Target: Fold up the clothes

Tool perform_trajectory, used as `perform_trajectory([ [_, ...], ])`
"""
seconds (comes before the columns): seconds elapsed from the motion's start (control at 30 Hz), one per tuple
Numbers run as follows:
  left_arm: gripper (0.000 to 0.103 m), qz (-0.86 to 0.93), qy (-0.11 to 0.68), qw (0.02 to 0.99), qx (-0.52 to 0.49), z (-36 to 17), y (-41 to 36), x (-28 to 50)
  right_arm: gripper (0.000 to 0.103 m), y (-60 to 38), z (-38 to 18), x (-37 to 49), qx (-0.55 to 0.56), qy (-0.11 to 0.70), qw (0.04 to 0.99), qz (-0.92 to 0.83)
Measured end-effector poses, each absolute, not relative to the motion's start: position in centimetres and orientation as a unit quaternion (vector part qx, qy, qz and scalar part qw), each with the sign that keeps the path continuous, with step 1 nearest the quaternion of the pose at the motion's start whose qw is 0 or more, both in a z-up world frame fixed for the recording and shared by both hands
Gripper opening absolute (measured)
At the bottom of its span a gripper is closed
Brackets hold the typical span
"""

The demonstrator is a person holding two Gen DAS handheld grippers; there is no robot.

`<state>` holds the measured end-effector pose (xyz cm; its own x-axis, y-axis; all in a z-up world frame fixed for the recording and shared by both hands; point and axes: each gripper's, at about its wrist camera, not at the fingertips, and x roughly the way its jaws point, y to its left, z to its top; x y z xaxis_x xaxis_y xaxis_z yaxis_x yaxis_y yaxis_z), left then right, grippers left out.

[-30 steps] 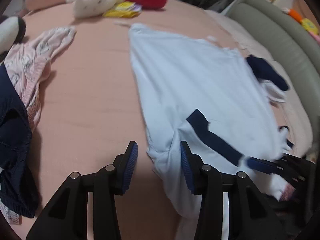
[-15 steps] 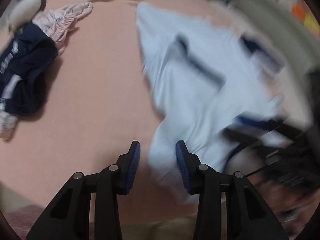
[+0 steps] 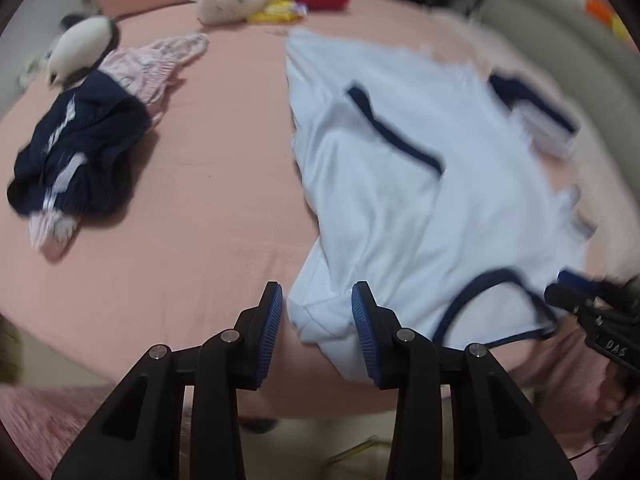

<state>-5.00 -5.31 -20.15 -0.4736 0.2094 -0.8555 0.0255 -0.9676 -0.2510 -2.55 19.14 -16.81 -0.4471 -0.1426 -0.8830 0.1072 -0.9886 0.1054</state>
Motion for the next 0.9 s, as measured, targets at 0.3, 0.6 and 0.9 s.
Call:
perform_trajectory([
  [0.3,0.037,0.843,-0.014,0.06,-0.535,-22.3,-0.8,-4.2,0.047,23.1,-19.1,-0.5,0.537,-0.039,0.034,-0.842],
  [0.6,0.037,0.86,-0.001,0.103,-0.501,-20.5,1.1,-3.1,0.048,21.7,-18.1,0.2,0.514,-0.038,0.072,-0.854],
  [0.9,0.037,0.839,-0.018,0.123,-0.529,-21.1,1.6,-3.0,0.048,23.5,-17.4,1.4,0.516,-0.042,0.038,-0.855],
])
